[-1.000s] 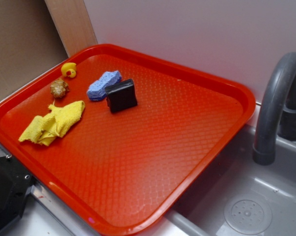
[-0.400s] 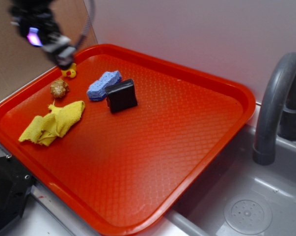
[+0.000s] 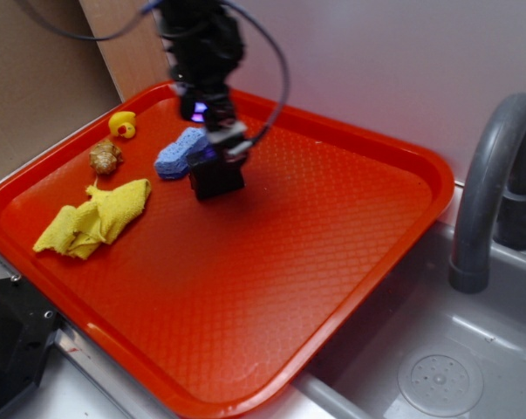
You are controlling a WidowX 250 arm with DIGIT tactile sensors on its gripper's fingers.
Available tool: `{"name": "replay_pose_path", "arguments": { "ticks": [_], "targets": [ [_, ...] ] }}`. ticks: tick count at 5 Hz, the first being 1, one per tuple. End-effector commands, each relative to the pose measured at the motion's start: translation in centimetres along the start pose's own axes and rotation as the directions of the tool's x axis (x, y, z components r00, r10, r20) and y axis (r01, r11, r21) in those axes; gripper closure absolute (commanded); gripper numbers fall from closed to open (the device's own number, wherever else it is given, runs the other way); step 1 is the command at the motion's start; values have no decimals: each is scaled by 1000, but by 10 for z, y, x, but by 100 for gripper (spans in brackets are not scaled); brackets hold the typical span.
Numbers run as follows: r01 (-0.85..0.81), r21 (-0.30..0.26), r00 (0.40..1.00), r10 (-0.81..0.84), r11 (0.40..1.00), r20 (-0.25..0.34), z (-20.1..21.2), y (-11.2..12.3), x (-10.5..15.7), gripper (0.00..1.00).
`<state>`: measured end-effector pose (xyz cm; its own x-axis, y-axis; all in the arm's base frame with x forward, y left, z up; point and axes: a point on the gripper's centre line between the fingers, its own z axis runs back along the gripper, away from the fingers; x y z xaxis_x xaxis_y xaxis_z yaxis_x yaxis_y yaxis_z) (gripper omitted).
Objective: Grab the black box.
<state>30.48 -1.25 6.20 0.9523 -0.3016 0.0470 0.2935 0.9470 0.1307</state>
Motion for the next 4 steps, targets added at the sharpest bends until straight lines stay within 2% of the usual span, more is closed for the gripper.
{"name": "replay_pose_path", "arguments": {
  "ticks": [1, 2, 3, 4],
  "targets": [
    [54, -45, 997, -56, 998, -50, 10, -22, -12, 100],
    [42, -27, 999, -42, 999, 1, 45, -26, -26, 100],
    [7, 15, 999, -7, 1000, 37, 72, -24, -35, 100],
    [-43, -1, 995, 43, 999, 94, 100, -14, -42, 100]
  ]
}}
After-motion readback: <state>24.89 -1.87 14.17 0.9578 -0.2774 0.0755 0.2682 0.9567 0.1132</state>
